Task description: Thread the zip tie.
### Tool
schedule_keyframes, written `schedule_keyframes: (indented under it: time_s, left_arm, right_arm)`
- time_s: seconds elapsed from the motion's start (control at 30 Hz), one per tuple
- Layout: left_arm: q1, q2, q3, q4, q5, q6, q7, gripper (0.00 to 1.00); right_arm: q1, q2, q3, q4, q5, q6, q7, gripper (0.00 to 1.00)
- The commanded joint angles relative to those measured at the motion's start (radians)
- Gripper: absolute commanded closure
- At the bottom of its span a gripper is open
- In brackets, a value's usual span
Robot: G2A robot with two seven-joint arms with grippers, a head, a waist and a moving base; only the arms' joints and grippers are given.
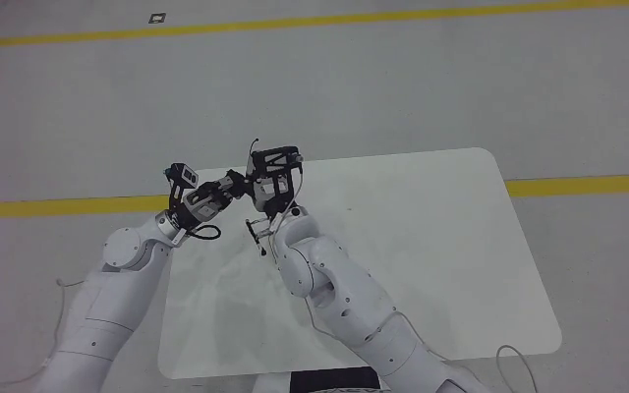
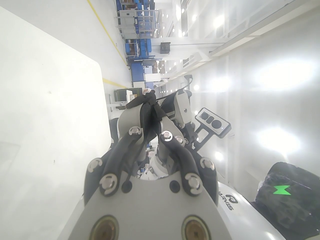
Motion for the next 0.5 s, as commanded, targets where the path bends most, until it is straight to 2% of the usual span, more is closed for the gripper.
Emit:
schedule_keyframes:
  time_s: [0.0,0.47]
  left_arm:
    - [0.000,0.000,0.000,0.000,0.000,0.000,0.000,1.00]
    - [0.000,0.000,0.000,0.000,0.000,0.000,0.000,1.00]
  right_arm:
    - [0.001,-0.001,-0.001,0.002,0.001,0.000,-0.001,1.00]
    - [0.007,-0.006,-0.003,0.008,0.002,0.011,-0.009,1.00]
